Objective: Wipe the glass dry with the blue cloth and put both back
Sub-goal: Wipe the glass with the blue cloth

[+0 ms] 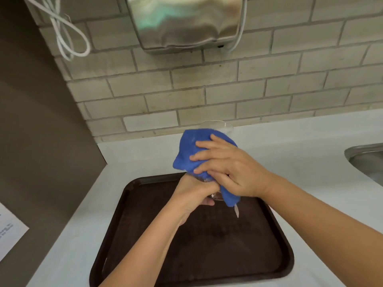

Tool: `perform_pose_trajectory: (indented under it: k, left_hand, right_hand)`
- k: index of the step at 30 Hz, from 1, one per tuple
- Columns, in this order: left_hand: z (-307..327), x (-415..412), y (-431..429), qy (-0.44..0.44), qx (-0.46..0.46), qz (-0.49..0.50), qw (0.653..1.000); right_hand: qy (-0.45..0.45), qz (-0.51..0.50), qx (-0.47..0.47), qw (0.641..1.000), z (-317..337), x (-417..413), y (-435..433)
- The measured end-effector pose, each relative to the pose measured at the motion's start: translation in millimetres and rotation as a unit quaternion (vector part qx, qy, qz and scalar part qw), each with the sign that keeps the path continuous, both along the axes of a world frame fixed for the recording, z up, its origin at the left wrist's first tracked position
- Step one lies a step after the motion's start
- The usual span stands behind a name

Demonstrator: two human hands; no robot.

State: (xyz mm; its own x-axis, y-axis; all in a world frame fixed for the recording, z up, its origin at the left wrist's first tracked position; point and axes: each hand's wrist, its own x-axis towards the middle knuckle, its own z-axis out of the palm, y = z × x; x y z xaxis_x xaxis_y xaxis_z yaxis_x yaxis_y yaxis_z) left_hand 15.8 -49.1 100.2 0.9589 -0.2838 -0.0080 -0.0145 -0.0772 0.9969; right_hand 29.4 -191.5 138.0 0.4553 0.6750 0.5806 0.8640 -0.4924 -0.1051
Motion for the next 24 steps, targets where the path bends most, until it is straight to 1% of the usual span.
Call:
perform_pose_trajectory:
  k: [2,4,5,9,11,12,13,14,16,17,20,22,23,24]
  left_hand:
    - [3.8,0.9,-1.6,0.031,-0.017,0.006,0.999]
    - [4.4,1.2,-1.5,0.047,-0.022,0.006,0.999]
    - [4.6,0.5,-0.1,0.045,-0.025,0.003,0.999]
    - [3.3,-1.4,8.3,-0.002,-0.026,-0.006,1.000]
    - [2.8,-2.4,8.8,0.014,-0.034,-0.014,0.999]
    - [2.9,-1.9,8.4,0.031,-0.051,-0.017,0.998]
    - [4.0,-1.5,7.5,0.050,-0.072,-0.021,0.996]
    - [4.9,-1.4,6.9,0.065,-0.094,-0.025,0.993]
    - [6.7,-1.0,8.9,0.074,-0.125,-0.028,0.989]
    - [8.0,-0.3,11.5,0.070,-0.138,-0.032,0.987]
    - [11.0,1.8,21.8,0.043,-0.171,-0.058,0.983]
    - [11.9,2.4,27.9,0.037,-0.177,-0.084,0.980]
    - [12.0,3.0,29.7,0.039,-0.176,-0.091,0.979]
    - [12.1,3.9,30.6,0.042,-0.175,-0.095,0.979]
  right_hand:
    - [0.019,-0.046,0.078,0.996,14.3,13.3,0.0]
    - [0.038,-0.072,0.161,0.984,13.6,15.9,2.6]
    - [0.037,-0.062,0.171,0.983,6.1,11.9,5.2]
    - [0.031,0.050,0.127,0.990,-26.8,-9.5,7.0]
    - [0.013,0.045,0.118,0.992,-16.0,0.1,4.1]
    - [0.008,0.021,0.142,0.990,-8.7,7.4,5.9]
    - [0.022,-0.009,0.194,0.981,-0.9,14.9,9.1]
    - [0.057,-0.033,0.267,0.961,7.0,20.9,12.8]
    - [0.154,-0.038,0.413,0.897,12.5,22.2,22.4]
    - [0.194,-0.028,0.459,0.867,9.5,16.9,27.8]
    - [0.292,0.005,0.521,0.802,-19.5,-6.3,42.6]
    - [0.346,0.024,0.559,0.753,-35.8,-18.5,48.8]
    - [0.361,0.030,0.572,0.736,-38.5,-19.3,49.0]
    - [0.368,0.037,0.577,0.728,-38.0,-17.7,48.2]
